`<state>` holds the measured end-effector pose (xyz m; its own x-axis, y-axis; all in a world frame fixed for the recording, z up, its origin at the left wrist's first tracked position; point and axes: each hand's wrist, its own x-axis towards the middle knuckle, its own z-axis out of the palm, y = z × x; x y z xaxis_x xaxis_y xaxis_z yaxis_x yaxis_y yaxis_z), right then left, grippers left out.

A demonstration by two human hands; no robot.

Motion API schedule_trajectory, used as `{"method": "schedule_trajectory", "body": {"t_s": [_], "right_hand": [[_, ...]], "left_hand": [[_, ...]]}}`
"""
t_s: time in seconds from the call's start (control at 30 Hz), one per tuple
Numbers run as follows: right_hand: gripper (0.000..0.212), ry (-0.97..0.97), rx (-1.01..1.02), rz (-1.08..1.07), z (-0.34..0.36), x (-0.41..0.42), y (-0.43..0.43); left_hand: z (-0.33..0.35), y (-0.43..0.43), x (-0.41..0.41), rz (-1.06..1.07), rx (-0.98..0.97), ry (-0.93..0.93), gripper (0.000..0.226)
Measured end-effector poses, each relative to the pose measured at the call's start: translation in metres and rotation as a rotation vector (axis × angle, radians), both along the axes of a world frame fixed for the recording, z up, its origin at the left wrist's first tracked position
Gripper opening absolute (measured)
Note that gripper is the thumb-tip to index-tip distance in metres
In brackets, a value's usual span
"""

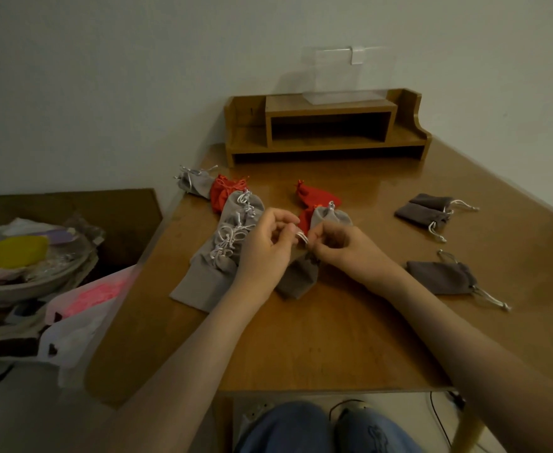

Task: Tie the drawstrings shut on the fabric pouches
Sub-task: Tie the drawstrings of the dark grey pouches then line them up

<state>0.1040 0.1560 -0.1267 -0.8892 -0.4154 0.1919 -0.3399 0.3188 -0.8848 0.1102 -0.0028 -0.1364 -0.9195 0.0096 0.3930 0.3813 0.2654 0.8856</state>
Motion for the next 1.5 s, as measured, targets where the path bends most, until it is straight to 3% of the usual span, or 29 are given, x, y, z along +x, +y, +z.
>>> {"method": "schedule_trajectory", "body": {"t_s": [0.07,0.33,0.47,0.63,0.9,1.1,1.23,1.33,1.5], "right_hand": [[0.010,0.016,-0.063,-0.018,0.000,-0.001,0.000],[0.007,0.060,-0.245,-0.096,-0.003,-0.003,-0.006],[0.008,0.062,-0.222,-0.122,-0.007,-0.006,-0.007],[0.011,0.094,-0.230,-0.135,-0.010,-0.006,-0.007],[0.006,0.286,-0.060,-0.109,-0.010,-0.007,-0.006],[0.019,0.252,-0.142,-0.077,-0.005,-0.004,-0.005],[0.022,0.198,-0.154,-0.089,-0.004,-0.004,-0.002],[0.010,0.079,-0.274,-0.040,-0.008,-0.004,-0.004],[0.028,-0.117,-0.187,0.002,-0.010,-0.007,-0.003]], "left_hand": [[0.000,0.000,-0.001,-0.024,0.048,-0.049,0.011],[-0.009,0.001,-0.007,-0.020,-0.050,-0.073,0.013],[-0.008,0.004,-0.003,-0.001,-0.158,-0.067,0.018],[-0.008,0.006,0.000,-0.107,-0.044,-0.173,0.014],[-0.008,0.003,-0.004,-0.140,0.031,-0.256,0.012],[-0.002,0.000,-0.003,-0.252,0.068,-0.382,0.007],[-0.001,0.002,0.000,-0.316,0.072,-0.368,0.009],[-0.002,0.003,0.001,-0.276,0.069,-0.328,0.008],[-0.003,0.002,-0.001,-0.152,0.133,-0.229,0.005]]}}
